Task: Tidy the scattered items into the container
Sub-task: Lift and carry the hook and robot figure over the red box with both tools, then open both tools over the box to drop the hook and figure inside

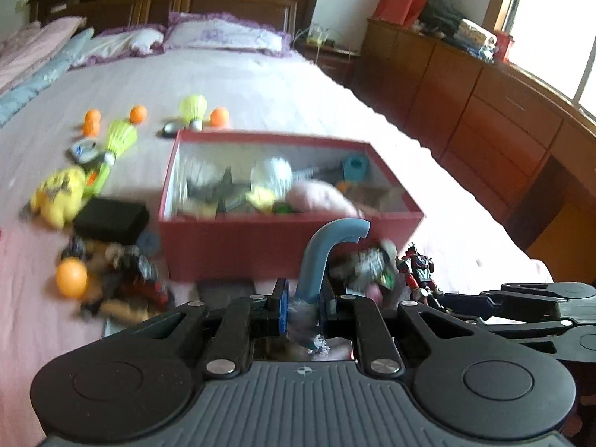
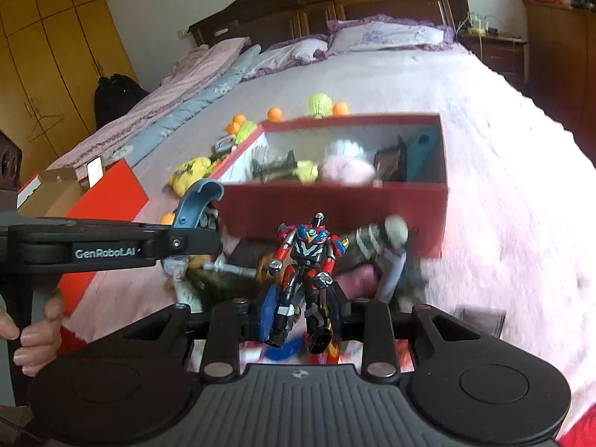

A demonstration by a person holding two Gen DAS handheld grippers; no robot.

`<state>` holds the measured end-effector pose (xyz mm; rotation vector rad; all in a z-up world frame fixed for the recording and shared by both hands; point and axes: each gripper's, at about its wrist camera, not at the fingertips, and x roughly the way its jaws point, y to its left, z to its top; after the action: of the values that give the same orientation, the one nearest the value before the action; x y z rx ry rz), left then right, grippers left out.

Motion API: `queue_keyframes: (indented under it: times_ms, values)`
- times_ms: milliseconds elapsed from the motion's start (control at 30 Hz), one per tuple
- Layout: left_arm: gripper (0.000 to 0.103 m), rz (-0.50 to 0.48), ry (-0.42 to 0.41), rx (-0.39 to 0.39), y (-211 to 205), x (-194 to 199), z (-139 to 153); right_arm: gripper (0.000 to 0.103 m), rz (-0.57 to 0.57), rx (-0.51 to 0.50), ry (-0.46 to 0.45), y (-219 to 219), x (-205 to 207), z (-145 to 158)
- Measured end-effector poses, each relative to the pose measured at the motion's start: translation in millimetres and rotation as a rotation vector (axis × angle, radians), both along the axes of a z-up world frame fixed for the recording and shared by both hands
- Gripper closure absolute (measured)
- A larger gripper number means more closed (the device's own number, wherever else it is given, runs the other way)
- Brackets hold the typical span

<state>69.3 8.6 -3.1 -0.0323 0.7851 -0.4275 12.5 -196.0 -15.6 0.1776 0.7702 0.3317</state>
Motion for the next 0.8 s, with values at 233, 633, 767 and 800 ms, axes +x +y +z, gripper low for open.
queue_keyframes:
  times_ms: [233, 633, 767, 800]
  values:
    - [0.086, 0.019, -0.05, -0.005, -2.2, 39.7, 17.8, 0.071, -0.034, 0.015, -0.048, 0.1, 42.1, 20.8]
    - [0.086, 0.03, -0.021, 0.018, -15.9, 78.8, 12.5, 0.071, -0.092, -0.002, -0.045, 1.8, 92.9, 27.3]
    - [0.086, 0.038, -0.018, 0.042, -18.6, 90.2, 11.5, 0.071, -0.108, -0.03, -0.049, 1.7, 109.6, 25.2]
    - [0.086, 0.041, -0.015, 0.045, -18.7, 93.0, 11.4, 0.071, -0.113, -0.031, -0.047, 0.9, 113.6, 24.6]
